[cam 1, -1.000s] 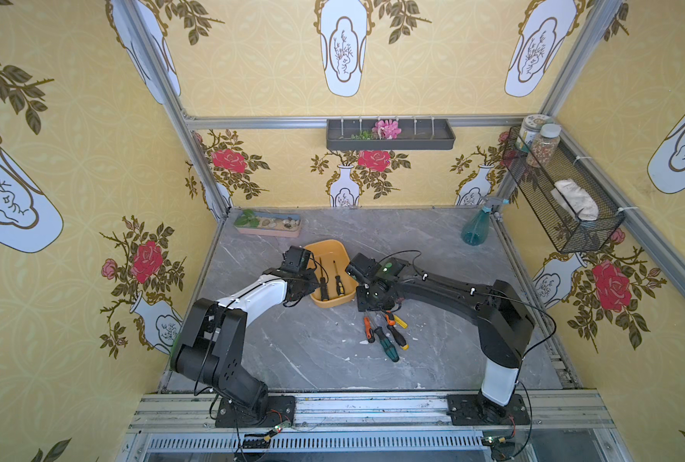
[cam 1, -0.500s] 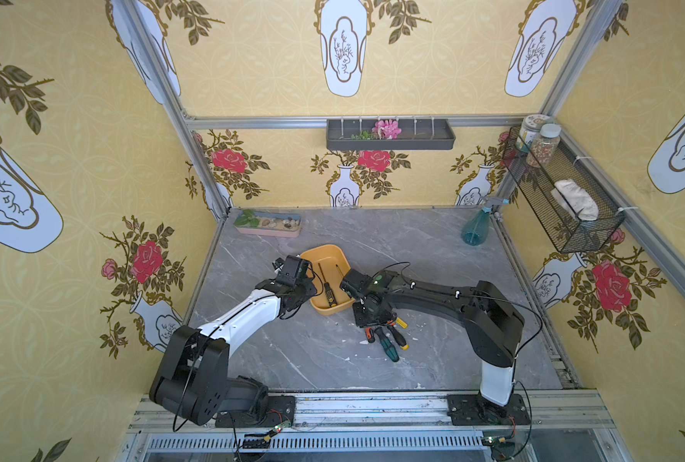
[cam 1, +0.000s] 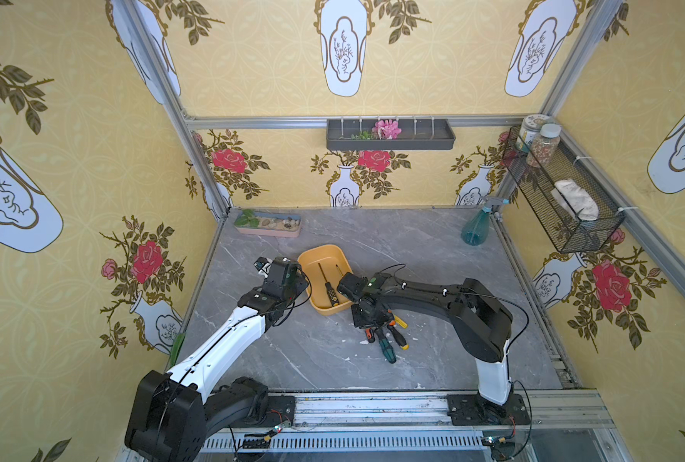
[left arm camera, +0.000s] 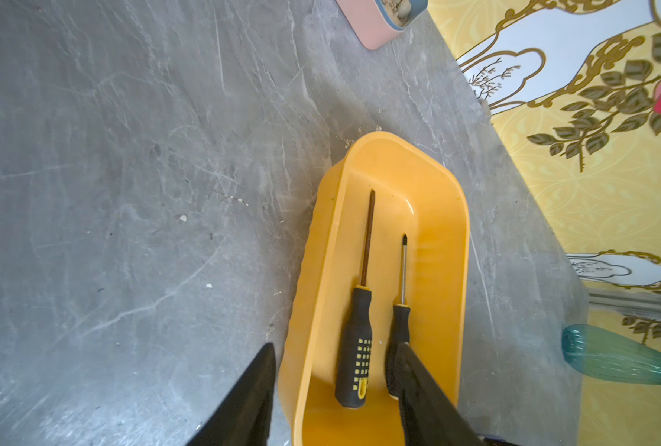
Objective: Put the screwdriver on the desktop into the storage box
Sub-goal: Pick up the screwdriver from the center of the board.
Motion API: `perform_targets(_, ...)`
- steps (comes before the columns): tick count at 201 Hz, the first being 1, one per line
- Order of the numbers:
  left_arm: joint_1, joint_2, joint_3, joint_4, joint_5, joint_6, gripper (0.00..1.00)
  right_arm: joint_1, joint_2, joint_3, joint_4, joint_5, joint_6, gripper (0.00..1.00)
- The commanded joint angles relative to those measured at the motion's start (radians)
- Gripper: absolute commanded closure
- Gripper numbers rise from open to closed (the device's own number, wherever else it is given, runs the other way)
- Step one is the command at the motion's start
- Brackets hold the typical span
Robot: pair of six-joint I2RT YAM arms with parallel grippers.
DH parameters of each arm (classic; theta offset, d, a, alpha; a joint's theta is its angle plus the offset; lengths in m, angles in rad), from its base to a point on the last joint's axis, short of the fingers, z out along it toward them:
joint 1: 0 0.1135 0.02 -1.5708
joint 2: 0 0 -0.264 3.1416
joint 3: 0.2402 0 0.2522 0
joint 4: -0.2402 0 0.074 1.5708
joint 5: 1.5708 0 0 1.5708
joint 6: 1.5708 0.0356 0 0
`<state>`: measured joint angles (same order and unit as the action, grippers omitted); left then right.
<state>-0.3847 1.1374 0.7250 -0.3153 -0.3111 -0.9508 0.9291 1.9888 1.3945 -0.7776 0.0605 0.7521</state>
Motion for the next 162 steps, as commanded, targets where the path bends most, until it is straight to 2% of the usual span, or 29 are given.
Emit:
perform_targets(1,0.005,-0.009,-0.012,0.028,-0.001,-0.032,0.48,0.001,0.017,0.010,-0.005,0.034,0.005,0.70)
perform_targets(49,0.015,-0.019,-0.020,0.033,0.004,-0.034,0.48,0.001,0.049,0.024,-0.002,0.043,0.004,0.73)
perform_targets(93,0.031,-0.031,-0.027,0.039,0.010,-0.034,0.48,0.005,0.043,0.020,-0.008,0.036,0.002,0.84)
perform_targets(162,0.053,-0.039,-0.036,0.073,0.041,-0.047,0.48,0.005,-0.145,-0.040,-0.032,-0.021,0.073,0.90)
